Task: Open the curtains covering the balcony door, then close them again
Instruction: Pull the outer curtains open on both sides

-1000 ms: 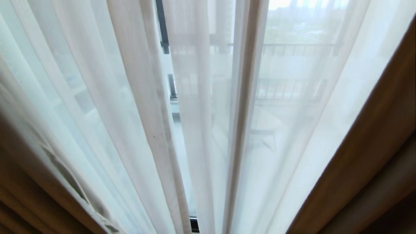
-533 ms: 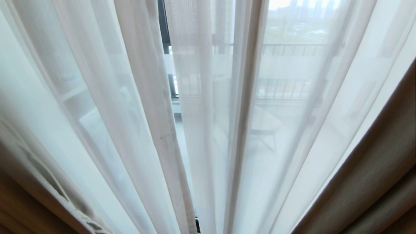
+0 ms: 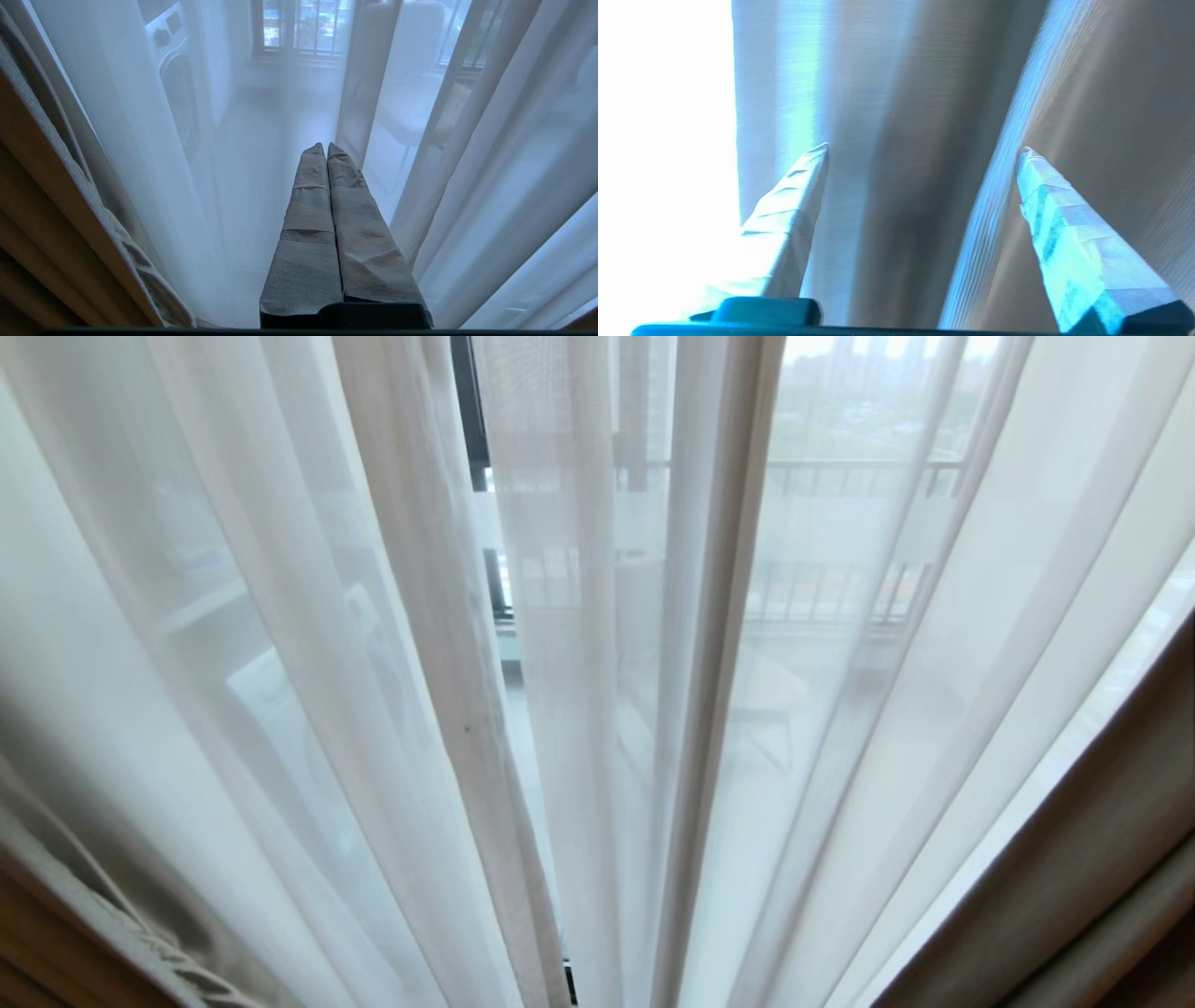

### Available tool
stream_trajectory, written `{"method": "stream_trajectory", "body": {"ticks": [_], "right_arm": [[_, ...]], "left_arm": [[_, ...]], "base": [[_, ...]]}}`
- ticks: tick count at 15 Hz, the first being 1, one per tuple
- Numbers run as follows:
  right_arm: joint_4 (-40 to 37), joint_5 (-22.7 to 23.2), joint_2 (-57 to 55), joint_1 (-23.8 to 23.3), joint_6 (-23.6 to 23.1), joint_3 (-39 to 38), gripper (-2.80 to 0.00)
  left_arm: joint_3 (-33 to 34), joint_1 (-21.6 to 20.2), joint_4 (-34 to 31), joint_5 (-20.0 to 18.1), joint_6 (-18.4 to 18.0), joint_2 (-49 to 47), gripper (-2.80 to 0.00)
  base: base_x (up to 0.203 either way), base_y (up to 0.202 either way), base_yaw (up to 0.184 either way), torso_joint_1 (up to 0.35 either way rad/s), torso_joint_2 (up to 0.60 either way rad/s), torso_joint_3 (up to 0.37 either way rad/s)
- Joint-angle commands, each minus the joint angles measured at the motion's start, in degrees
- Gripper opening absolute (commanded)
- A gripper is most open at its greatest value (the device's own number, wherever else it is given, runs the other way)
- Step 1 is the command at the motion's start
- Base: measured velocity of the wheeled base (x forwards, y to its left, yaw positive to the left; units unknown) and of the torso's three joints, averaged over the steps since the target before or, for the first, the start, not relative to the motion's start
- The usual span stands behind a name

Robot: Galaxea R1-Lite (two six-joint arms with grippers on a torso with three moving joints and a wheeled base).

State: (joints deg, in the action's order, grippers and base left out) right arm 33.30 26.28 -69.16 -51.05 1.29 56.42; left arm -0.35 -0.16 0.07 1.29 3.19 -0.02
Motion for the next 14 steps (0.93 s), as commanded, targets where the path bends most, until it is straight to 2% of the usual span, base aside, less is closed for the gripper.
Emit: {"method": "stream_trajectory", "body": {"ticks": [1,7,14], "right_arm": [[0.9,0.2,3.8,-1.4,-0.1,-4.3,0.0],[6.9,0.3,14.1,-2.9,-3.1,-20.7,0.0],[7.1,0.6,16.4,-2.5,-4.9,-24.8,0.0]], "left_arm": [[0.0,0.0,0.0,0.0,0.1,0.0,-2.8],[0.0,0.0,0.0,0.0,0.1,-0.1,-2.8],[0.0,0.0,0.0,0.0,0.1,-0.1,-2.8]], "base": [[0.0,0.0,0.0,0.0,0.0,0.0],[0.0,0.0,0.0,0.0,0.0,0.0],[0.0,0.0,0.0,0.0,0.0,0.0]]}}
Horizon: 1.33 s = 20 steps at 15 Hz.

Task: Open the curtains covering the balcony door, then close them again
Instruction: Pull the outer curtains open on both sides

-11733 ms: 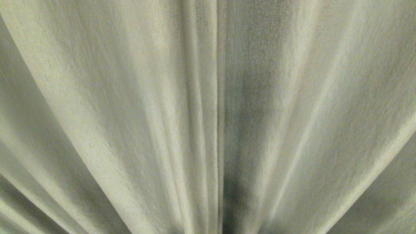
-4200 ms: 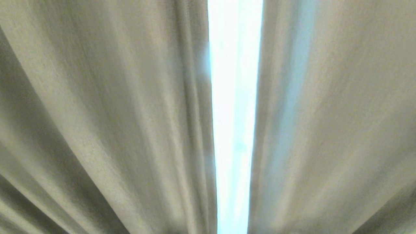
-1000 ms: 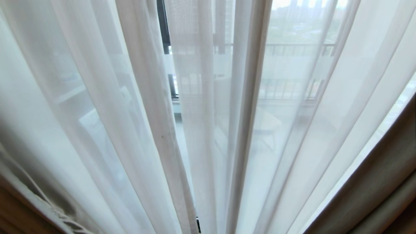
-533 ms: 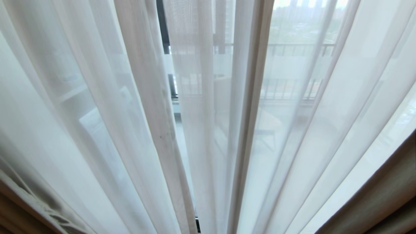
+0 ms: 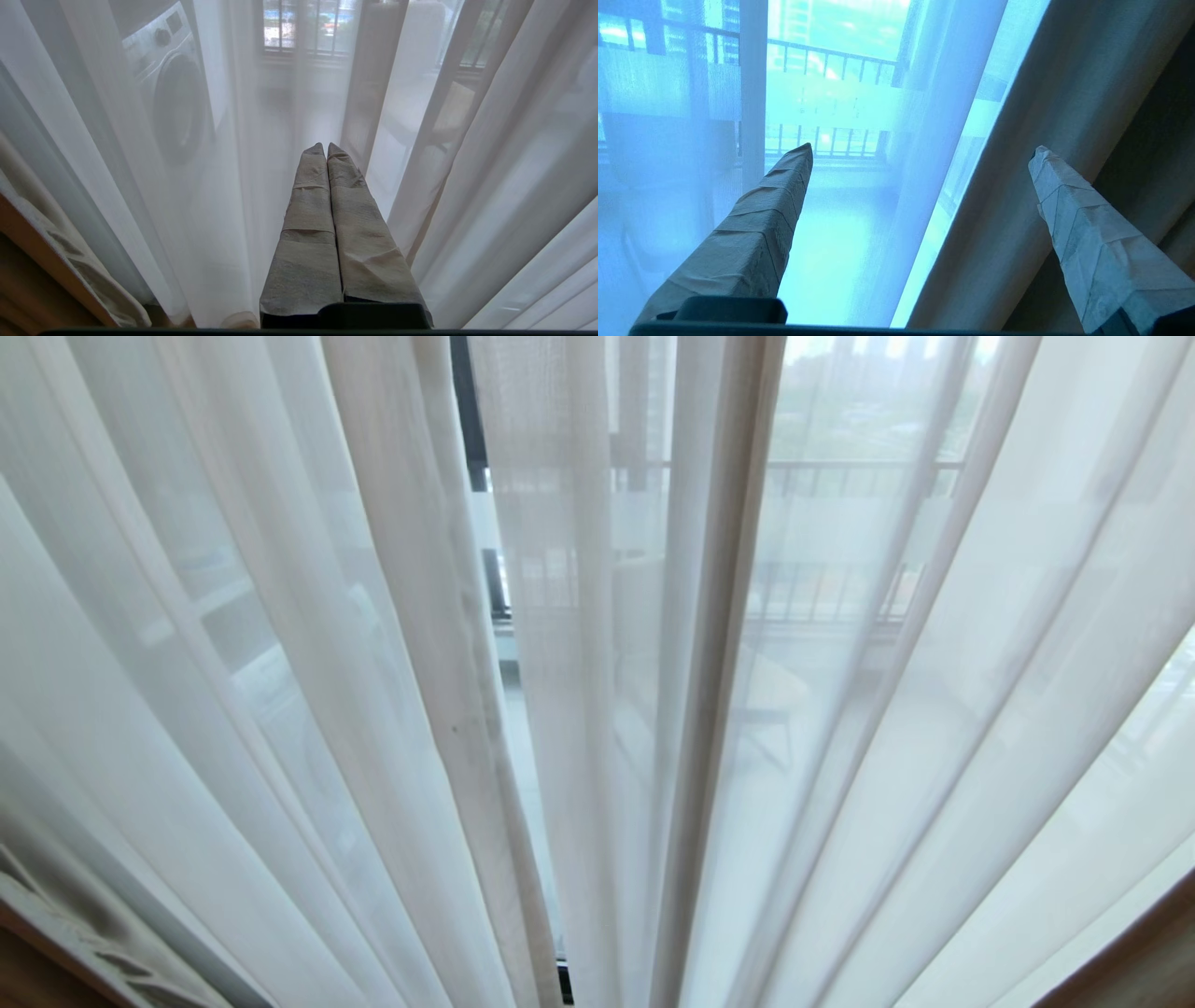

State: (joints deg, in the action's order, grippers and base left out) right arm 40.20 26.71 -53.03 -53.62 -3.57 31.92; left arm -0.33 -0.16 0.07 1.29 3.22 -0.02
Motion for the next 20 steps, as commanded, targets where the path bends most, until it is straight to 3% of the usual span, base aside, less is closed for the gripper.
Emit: {"method": "stream_trajectory", "body": {"ticks": [1,2,7,10,15,20], "right_arm": [[0.1,0.2,0.2,0.1,0.0,-0.4,0.0],[0.2,0.2,0.2,0.3,0.0,-0.5,-2.8],[0.0,0.2,0.2,2.6,0.1,-0.7,-2.8],[-0.3,0.1,1.4,6.7,0.1,-2.2,-2.8],[-0.5,0.0,4.5,16.9,0.0,-6.0,-2.8],[-0.1,-0.2,8.2,30.3,0.0,-13.5,-2.8]], "left_arm": [[0.0,0.0,0.0,0.0,0.0,-0.1,-2.8],[0.0,0.0,0.0,0.0,0.0,-0.1,-2.8],[0.0,0.0,0.0,0.0,0.0,-0.1,-2.8],[0.0,0.0,0.0,0.0,0.0,-0.1,-2.8],[0.0,0.0,0.0,0.0,0.0,0.0,-2.8],[0.0,0.0,0.0,0.0,0.0,0.0,-2.8]], "base": [[0.0,0.0,0.0,0.0,0.0,0.0],[0.0,0.0,0.0,0.0,0.0,0.0],[0.0,0.0,0.0,0.0,0.0,0.0],[0.0,0.0,0.0,0.0,0.0,0.0],[0.0,0.0,0.0,0.0,0.0,0.0],[0.0,0.0,0.0,0.0,0.0,0.0]]}}
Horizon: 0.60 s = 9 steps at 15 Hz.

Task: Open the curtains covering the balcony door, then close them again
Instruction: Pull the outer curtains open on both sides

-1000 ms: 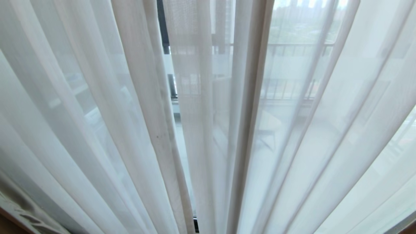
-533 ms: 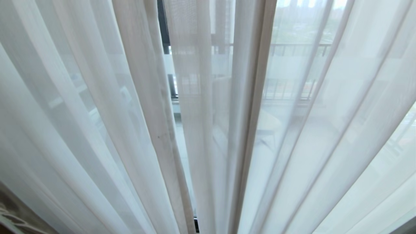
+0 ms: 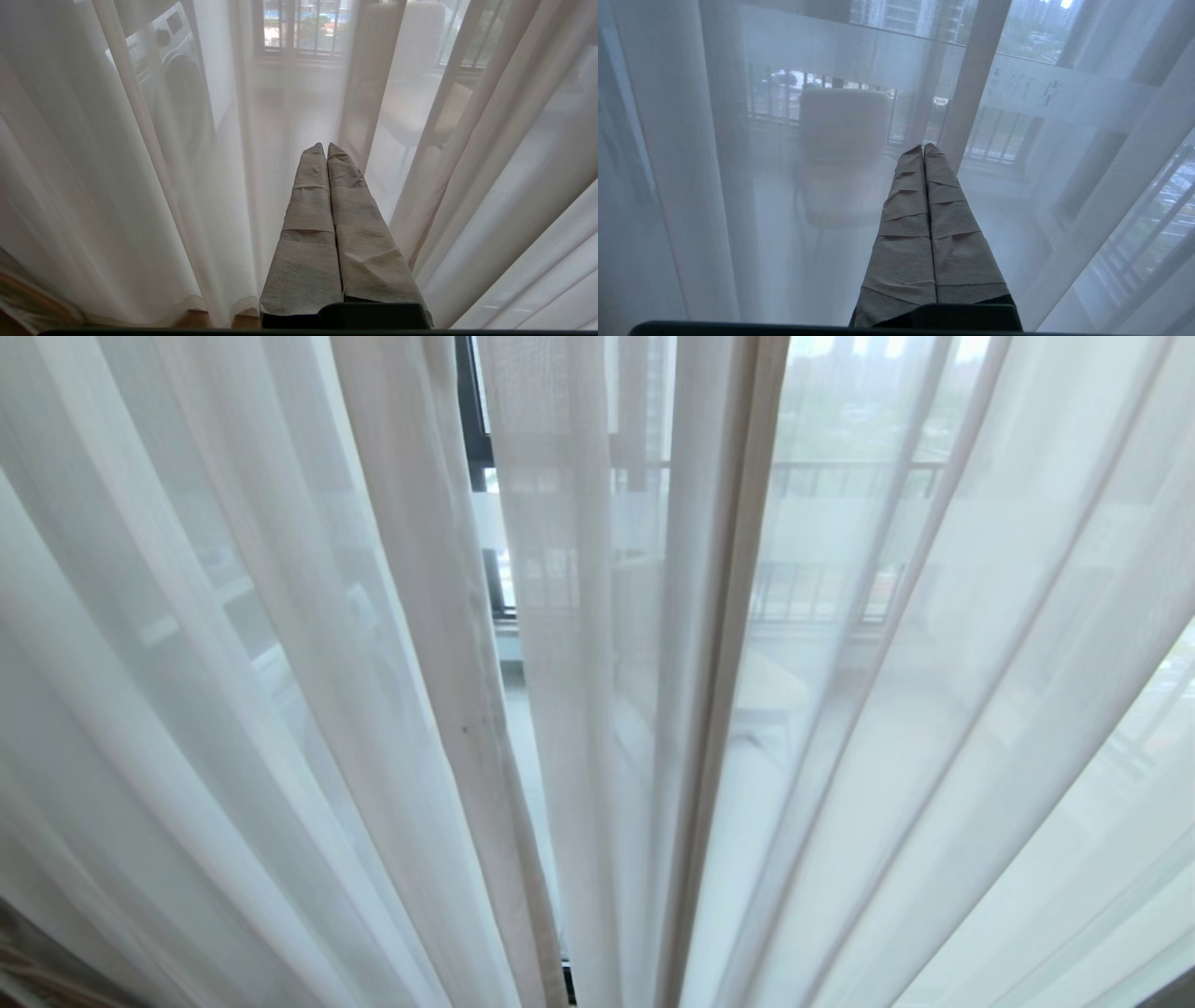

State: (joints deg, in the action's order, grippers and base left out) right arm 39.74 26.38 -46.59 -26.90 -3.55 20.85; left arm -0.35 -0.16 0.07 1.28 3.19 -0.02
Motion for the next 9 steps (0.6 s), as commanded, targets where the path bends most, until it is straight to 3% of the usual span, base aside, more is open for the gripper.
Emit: {"method": "stream_trajectory", "body": {"ticks": [1,5,9], "right_arm": [[0.3,0.2,2.7,6.5,-0.1,-4.8,-2.8],[-2.8,-3.4,10.6,17.3,0.2,-12.9,-2.8],[-13.2,-6.9,22.8,22.5,-0.7,-17.4,-2.8]], "left_arm": [[0.0,0.0,0.0,0.0,0.1,-0.1,-2.8],[0.0,0.0,0.0,0.0,0.1,-0.1,-2.8],[0.0,0.0,0.0,0.0,0.1,-0.1,-2.8]], "base": [[0.0,0.0,0.0,0.0,0.0,0.0],[0.0,0.0,0.0,0.0,0.0,0.0],[0.0,0.0,0.0,0.0,0.0,0.0]]}}
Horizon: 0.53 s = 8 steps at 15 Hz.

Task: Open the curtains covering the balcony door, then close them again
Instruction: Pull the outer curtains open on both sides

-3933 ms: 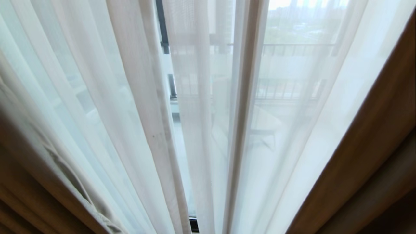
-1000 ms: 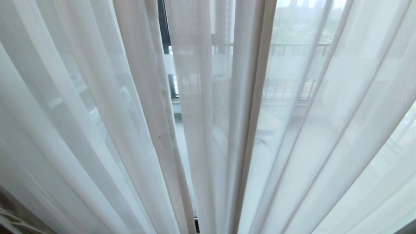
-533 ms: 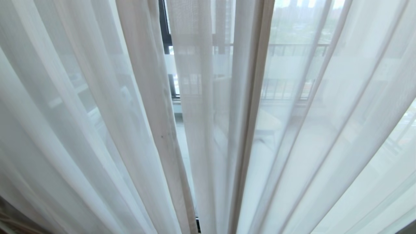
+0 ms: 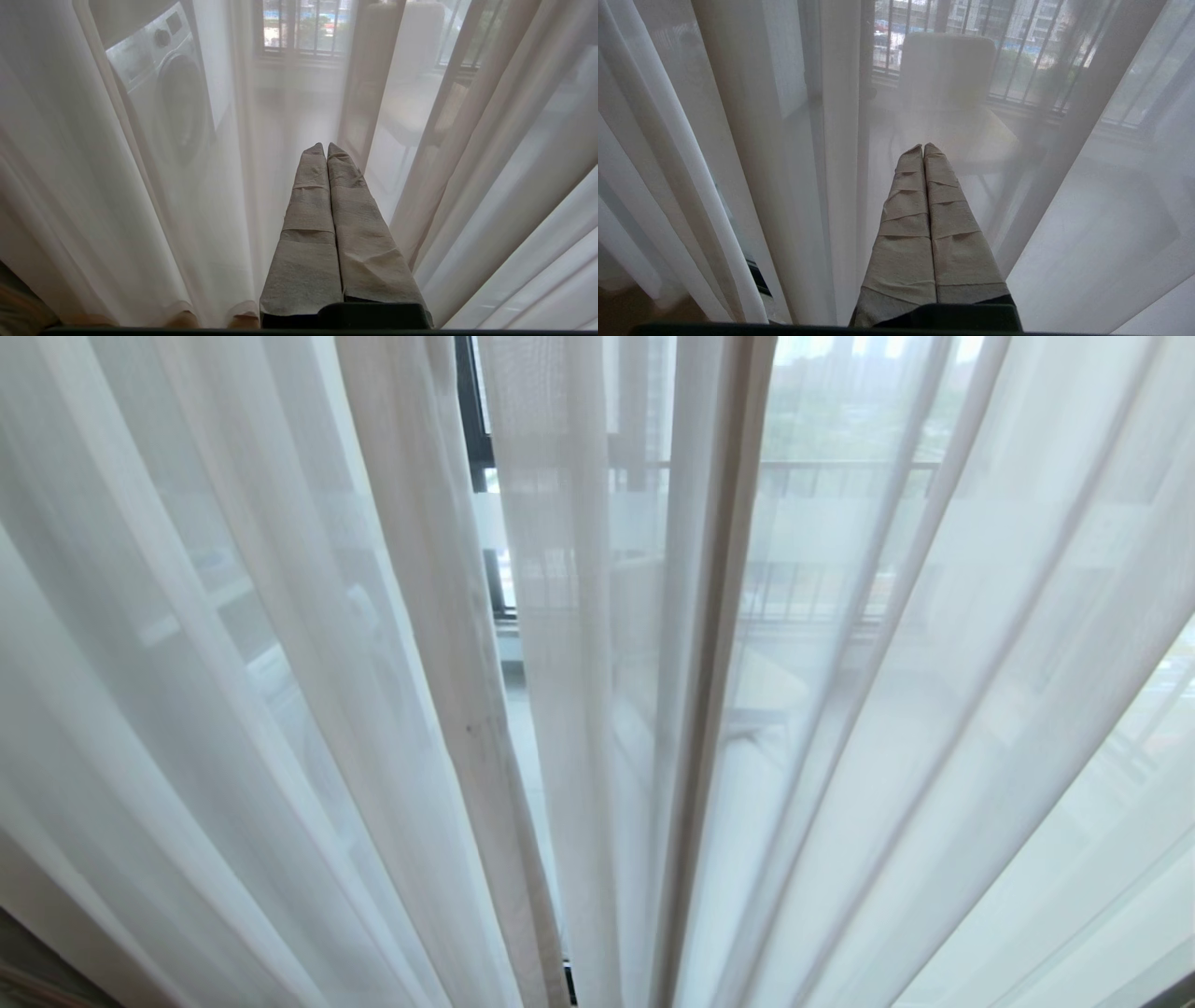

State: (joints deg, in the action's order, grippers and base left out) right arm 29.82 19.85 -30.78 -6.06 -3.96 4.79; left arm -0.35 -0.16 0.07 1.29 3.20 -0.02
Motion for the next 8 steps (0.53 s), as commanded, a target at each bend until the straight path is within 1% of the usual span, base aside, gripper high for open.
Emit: {"method": "stream_trajectory", "body": {"ticks": [1,4,6,8], "right_arm": [[-6.3,-1.4,9.9,2.4,-0.7,-2.1,-2.8],[-16.6,-7.7,18.6,4.3,-1.2,-4.4,-2.8],[-21.9,-13.2,22.8,6.1,-1.3,-4.6,-2.8],[-26.8,-16.4,27.2,6.3,-1.3,-4.7,-2.8]], "left_arm": [[0.0,0.0,0.0,0.0,0.1,-0.1,-2.8],[0.0,0.0,0.0,0.0,0.1,-0.1,-2.8],[0.0,0.0,0.0,0.0,0.1,-0.1,-2.8],[0.0,0.0,0.0,0.0,0.1,-0.1,-2.8]], "base": [[0.0,0.0,0.0,0.0,0.0,0.0],[0.0,0.0,0.0,0.0,0.0,0.0],[0.0,0.0,0.0,0.0,0.0,0.0],[0.0,0.0,0.0,0.0,0.0,0.0]]}}
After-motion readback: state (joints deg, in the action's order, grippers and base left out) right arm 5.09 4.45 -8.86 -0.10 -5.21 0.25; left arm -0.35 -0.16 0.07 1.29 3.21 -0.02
